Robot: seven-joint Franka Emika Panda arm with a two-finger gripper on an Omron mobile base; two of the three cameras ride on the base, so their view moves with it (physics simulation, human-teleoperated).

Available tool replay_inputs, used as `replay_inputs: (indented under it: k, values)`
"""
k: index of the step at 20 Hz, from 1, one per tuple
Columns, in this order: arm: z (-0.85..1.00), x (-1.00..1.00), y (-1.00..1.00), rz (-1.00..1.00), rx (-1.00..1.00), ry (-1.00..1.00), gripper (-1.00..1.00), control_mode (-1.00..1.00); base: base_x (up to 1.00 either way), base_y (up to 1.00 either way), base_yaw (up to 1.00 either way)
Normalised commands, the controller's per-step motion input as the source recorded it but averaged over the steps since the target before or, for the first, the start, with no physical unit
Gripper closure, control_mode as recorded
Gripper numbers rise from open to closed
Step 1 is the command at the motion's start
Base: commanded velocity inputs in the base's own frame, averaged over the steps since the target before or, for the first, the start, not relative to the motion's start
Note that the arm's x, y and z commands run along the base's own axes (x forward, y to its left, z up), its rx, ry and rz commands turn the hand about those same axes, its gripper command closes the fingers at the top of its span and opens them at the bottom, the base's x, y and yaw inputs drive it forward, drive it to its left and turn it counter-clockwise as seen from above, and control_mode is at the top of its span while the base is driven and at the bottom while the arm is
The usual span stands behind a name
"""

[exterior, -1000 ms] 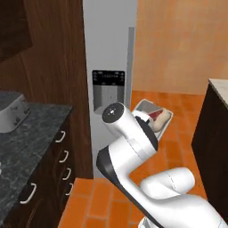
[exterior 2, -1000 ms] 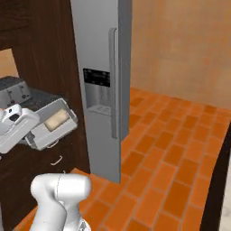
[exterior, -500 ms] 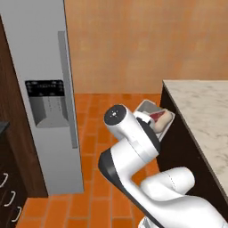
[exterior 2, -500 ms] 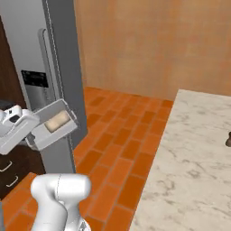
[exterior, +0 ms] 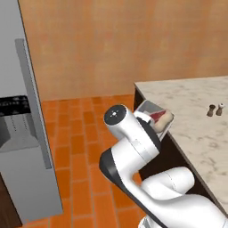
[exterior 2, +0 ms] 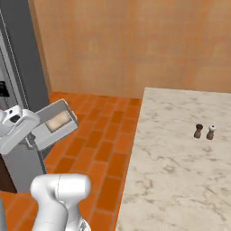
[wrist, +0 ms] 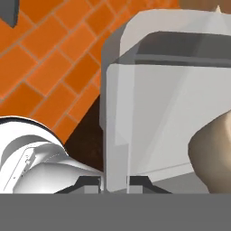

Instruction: Take the meat container that has the steak and place it on the second highest rack of the freezer. Then take the vegetable container that has the lemon and potato and place it on the highest rack of the freezer.

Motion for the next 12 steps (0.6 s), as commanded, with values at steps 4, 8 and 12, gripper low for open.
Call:
replay_inputs:
  k: [4, 8, 12]
  values:
    - [0.0, 0.0, 0.0, 0.0, 0.0, 0.0, 1.0, 1.0, 0.95, -0.11, -0.37]
    - [0.0, 0.0, 0.0, 0.0, 0.0, 0.0, 1.0, 1.0, 0.99, -0.12, -0.39]
    - [0.0, 0.0, 0.0, 0.0, 0.0, 0.0, 1.0, 1.0, 0.94, -0.12, -0.25]
